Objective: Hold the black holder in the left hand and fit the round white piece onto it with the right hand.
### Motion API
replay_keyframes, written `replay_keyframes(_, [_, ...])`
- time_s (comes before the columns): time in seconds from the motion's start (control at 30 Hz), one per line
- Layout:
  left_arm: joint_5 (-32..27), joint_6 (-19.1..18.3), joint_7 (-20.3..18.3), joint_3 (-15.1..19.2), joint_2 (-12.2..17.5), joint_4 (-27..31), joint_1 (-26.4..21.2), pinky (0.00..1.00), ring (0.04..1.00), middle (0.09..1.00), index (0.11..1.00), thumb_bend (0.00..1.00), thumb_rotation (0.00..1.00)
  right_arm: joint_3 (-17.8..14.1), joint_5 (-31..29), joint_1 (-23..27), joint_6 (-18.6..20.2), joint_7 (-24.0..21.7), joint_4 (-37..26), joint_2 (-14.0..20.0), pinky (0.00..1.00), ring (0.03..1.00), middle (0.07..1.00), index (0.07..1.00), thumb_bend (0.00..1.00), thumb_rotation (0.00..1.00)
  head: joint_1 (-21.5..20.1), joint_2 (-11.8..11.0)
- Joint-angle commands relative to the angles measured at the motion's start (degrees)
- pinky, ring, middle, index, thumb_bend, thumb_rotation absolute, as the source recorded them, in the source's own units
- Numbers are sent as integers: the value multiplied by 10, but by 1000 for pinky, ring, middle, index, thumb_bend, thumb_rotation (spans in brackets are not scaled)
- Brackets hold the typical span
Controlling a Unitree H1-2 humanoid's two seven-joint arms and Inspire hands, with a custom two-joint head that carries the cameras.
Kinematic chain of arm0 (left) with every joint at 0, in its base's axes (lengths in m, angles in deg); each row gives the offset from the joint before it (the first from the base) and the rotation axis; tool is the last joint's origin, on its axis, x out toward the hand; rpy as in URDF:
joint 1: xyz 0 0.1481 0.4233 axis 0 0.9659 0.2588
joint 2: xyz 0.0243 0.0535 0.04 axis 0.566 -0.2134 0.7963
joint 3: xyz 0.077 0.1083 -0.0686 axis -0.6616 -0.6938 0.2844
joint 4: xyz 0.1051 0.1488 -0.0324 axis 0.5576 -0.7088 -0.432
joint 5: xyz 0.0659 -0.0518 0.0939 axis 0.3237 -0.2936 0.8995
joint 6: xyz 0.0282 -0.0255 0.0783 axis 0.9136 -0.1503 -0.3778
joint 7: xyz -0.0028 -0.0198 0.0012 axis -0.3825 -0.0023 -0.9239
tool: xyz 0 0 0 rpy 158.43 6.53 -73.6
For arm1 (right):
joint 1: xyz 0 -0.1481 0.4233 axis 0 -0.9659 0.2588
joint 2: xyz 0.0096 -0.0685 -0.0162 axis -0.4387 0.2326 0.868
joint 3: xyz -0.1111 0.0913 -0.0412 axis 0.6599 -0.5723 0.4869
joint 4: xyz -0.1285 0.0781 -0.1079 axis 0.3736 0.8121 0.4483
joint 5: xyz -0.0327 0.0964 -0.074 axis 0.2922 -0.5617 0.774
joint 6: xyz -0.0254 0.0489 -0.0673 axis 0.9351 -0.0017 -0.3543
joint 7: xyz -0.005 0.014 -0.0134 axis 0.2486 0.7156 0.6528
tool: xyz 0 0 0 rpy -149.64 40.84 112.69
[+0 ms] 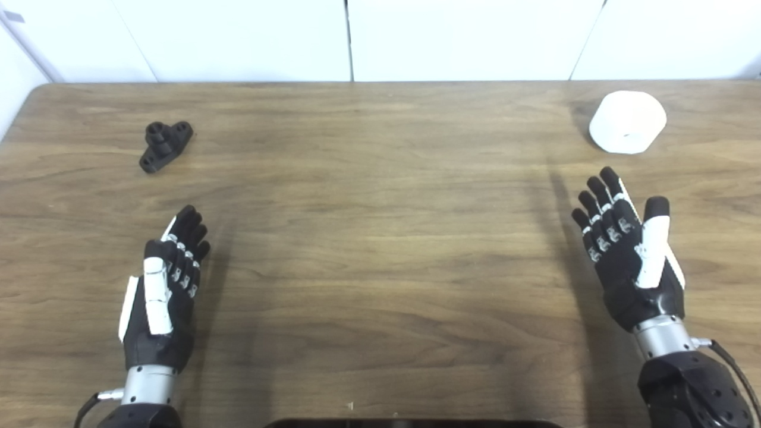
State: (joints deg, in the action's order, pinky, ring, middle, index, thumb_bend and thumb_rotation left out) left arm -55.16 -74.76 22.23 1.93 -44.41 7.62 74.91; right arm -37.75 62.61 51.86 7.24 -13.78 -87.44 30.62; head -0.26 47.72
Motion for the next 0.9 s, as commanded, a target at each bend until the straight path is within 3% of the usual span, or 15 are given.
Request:
replay_keyframes(0.0, [-1, 18, 4, 0, -14, 7, 1, 981, 971, 961, 939, 601, 993, 4, -4, -55, -20, -7, -15, 19, 1000, 1000, 1000, 1000, 639, 1000, -1, -1])
replay_keyframes(0.27, [0, 18, 3, -1, -13, 7, 2, 988, 973, 965, 936, 602, 995, 5, -1, -57, -20, -6, -16, 19, 1000, 1000, 1000, 1000, 642, 1000, 0, -3])
replay_keyframes(0.4, [5, 17, 4, -6, -16, 12, 7, 985, 975, 965, 934, 603, 1000, 0, -8, -60, -19, -9, -19, 23, 1000, 1000, 1000, 1000, 639, 1000, 24, -11])
replay_keyframes(0.6, [21, 39, 7, -25, -32, 12, 20, 983, 977, 964, 943, 599, 981, -13, -10, -67, -37, -28, -2, 42, 1000, 1000, 1000, 1000, 647, 1000, 94, -52])
replay_keyframes(0.87, [41, 64, 16, -52, -40, 3, 36, 978, 979, 974, 937, 615, 961, -28, -15, -75, -55, -52, 18, 47, 1000, 1000, 1000, 1000, 670, 1000, 145, -97])
